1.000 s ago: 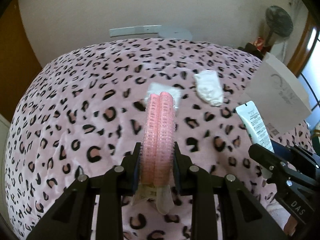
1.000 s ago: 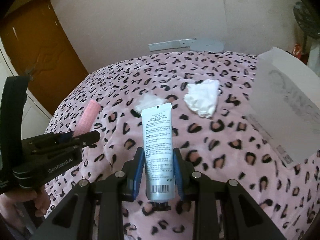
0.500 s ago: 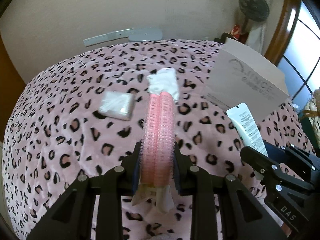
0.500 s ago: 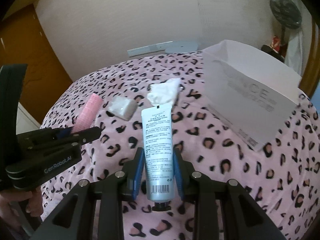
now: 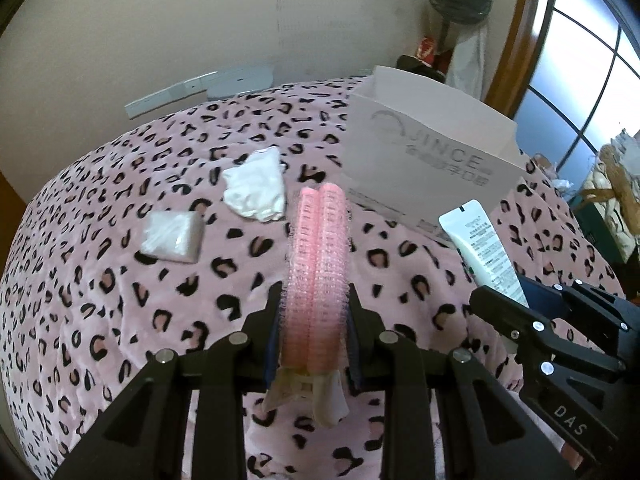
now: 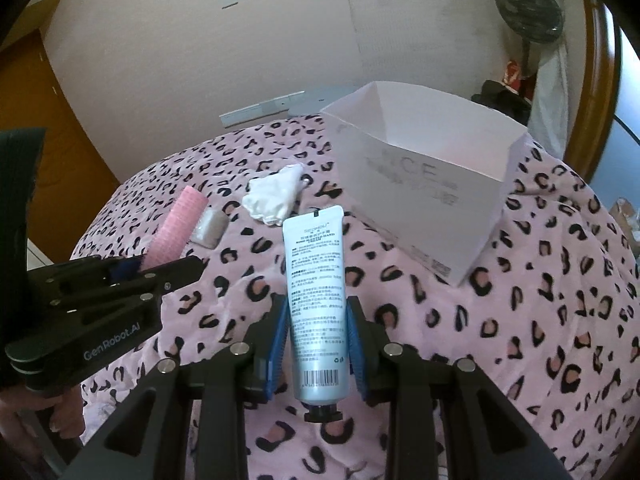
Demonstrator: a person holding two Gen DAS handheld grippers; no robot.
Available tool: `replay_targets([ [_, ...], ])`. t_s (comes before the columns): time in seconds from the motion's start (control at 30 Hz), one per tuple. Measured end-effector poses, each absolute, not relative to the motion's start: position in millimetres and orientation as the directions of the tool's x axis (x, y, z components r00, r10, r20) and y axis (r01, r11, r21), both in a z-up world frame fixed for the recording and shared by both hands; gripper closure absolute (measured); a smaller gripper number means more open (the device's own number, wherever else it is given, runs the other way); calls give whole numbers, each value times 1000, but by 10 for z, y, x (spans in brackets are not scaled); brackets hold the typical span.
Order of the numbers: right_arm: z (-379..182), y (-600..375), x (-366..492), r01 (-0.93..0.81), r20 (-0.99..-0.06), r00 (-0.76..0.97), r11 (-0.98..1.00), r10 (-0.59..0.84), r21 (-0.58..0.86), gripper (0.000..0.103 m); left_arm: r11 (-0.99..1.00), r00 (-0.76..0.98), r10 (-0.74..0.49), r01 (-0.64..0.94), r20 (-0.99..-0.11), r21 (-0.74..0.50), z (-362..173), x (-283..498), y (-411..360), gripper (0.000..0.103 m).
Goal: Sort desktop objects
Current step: 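Lift and carry pink roller and white tube toward the paper bag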
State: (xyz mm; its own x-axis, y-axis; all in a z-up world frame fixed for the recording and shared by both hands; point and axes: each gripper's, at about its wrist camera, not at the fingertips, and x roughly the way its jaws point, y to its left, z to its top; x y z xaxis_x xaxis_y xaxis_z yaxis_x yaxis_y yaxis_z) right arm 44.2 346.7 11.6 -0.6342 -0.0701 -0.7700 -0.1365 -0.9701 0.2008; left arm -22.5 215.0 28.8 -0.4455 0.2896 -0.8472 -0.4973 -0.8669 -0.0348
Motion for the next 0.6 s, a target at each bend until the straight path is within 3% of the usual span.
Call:
replay_targets([
  [0.6,38,3826,674,-237,-782,-623,-953,-3,192,74,-793,-412,341,-608,-845,-23,298,-1,2631,75],
])
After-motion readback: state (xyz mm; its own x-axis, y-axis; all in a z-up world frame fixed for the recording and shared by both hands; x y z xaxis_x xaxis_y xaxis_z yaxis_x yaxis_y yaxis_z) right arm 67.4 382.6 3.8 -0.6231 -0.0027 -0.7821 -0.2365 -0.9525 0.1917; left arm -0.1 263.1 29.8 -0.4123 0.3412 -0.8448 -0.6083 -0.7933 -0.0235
